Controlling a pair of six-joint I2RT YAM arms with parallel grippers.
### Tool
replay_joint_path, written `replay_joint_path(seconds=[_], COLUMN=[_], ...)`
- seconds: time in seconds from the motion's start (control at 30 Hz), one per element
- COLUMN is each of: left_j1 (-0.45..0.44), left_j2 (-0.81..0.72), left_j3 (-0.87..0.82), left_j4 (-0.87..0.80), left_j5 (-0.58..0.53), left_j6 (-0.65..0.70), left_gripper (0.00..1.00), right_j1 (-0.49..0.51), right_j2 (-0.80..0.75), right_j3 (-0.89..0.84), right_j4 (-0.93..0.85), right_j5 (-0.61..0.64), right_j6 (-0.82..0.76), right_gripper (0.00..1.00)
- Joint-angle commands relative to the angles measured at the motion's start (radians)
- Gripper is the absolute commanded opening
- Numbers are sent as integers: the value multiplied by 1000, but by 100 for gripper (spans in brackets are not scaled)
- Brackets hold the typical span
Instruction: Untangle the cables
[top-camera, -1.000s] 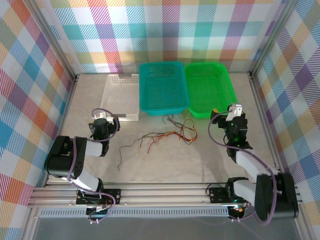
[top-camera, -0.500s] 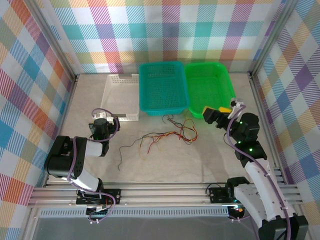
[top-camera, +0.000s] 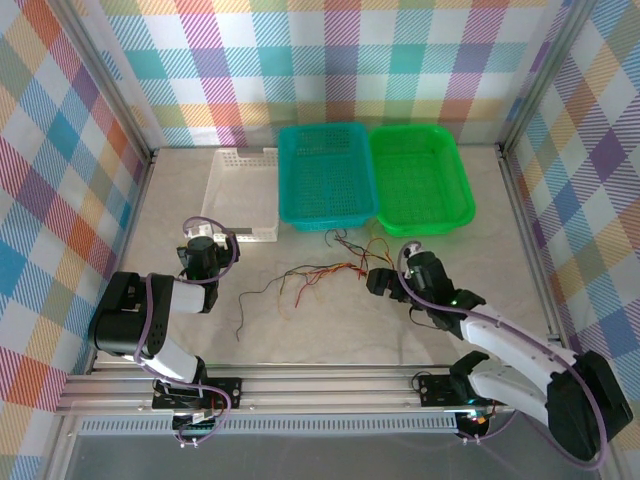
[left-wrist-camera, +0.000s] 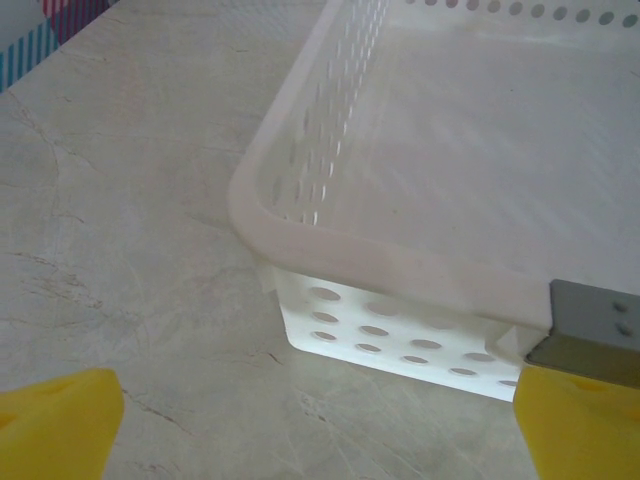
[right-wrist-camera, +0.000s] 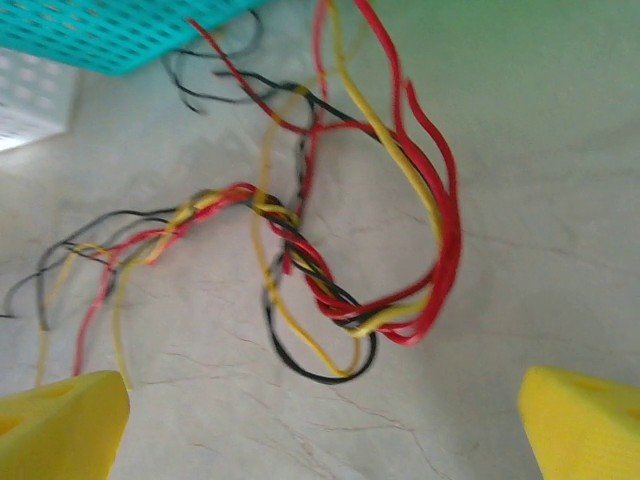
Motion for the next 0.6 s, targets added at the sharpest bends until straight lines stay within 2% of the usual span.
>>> replay_joint_path(seconds=[0.0, 0.13, 0.3, 0.43, 0.57], left_j1=[-7, -19, -19, -26, -26], left_j2=[-35, -51, -138, -236, -372], left_j3=[12, -4, 21, 20, 21], left_j4=[16, 34, -80, -170, -263], left_j5=[-16, -7, -28, -31, -41], left_j6=[1, 21, 17, 11, -64], left_gripper=[100, 100, 100, 100, 100], right_j1=[37, 61, 62, 61, 64], right_j2=[52, 150, 284, 399, 472], right_j3=[-23, -50, -66, -46, -37], right_j4=[117, 255, 511, 648, 736], right_j5=[84, 116, 112, 89, 97], right_j6=[89, 110, 112, 112, 121], right_gripper=[100, 100, 97, 83, 57])
